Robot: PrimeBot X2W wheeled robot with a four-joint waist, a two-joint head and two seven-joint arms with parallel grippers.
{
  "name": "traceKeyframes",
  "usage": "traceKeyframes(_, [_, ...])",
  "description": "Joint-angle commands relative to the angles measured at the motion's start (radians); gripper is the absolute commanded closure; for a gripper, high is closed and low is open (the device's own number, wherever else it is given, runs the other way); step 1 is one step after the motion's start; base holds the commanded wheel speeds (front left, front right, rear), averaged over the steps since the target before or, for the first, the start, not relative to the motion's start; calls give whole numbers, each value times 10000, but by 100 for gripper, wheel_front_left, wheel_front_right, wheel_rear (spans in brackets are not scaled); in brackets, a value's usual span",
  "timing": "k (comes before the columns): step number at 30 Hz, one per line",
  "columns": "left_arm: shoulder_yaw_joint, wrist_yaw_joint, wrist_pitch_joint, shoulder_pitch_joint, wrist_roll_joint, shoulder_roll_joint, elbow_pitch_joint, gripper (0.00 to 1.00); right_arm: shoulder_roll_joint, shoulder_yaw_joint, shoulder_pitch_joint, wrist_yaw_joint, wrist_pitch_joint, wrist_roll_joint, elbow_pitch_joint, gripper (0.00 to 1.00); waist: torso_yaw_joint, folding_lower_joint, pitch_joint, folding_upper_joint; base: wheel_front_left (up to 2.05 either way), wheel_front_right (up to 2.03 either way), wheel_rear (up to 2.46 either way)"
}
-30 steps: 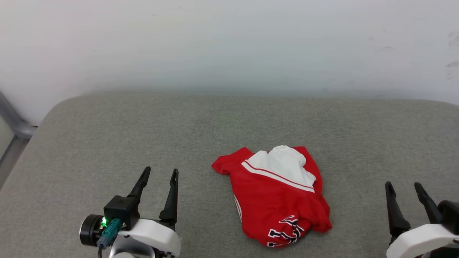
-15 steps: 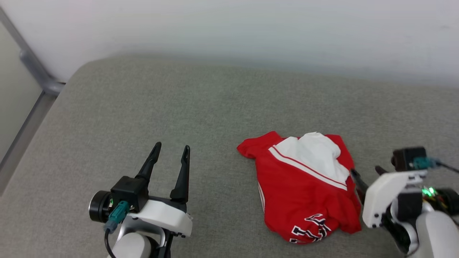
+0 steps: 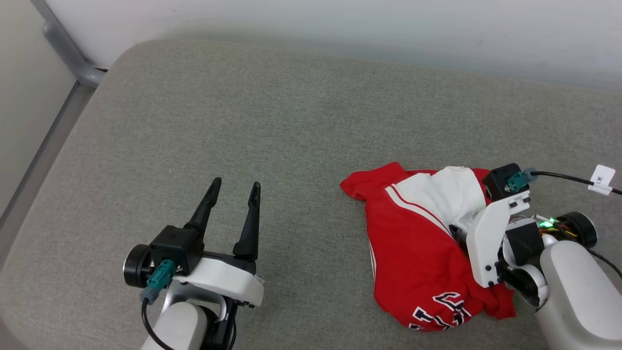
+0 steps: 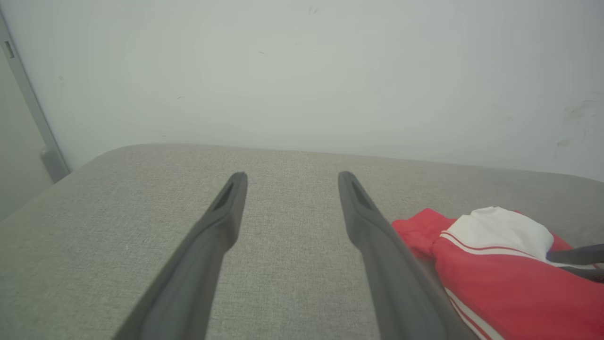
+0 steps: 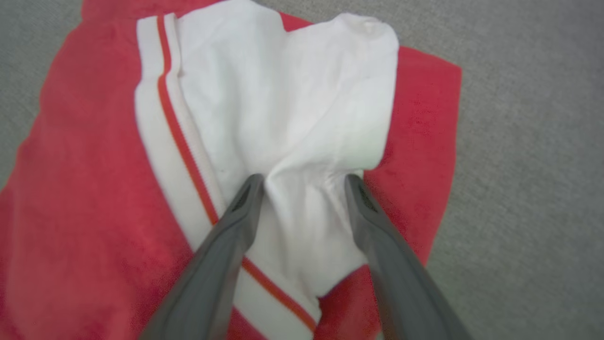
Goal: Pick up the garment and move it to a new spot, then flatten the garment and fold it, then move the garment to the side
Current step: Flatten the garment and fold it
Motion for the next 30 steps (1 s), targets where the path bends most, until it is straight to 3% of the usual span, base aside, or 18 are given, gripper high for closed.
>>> traceKeyframes(1, [140, -69, -24, -133, 112, -75, 50, 0, -99, 133, -235, -3, -158, 162, 100, 98, -45, -2, 22, 0, 0, 0, 0])
traceKeyframes(11, [697, -176, -24, 244, 347, -161, 151, 0, -181, -132, -687, -5, -1245, 59, -527, 100, -618, -2, -340, 0, 0, 0, 0])
traceKeyframes(22, [938, -280, -25, 595, 510, -138, 206, 0, 170, -3355, 1404, -5, -1689, -873, -1889, 100, -1431, -2, -665, 0, 0, 0, 0])
traceKeyframes(30, [976, -309, -25, 637, 502, -138, 289, 0, 1361, -5251, 3518, -5, -1896, -1433, -1603, 100, -1666, -2, -551, 0, 0, 0, 0])
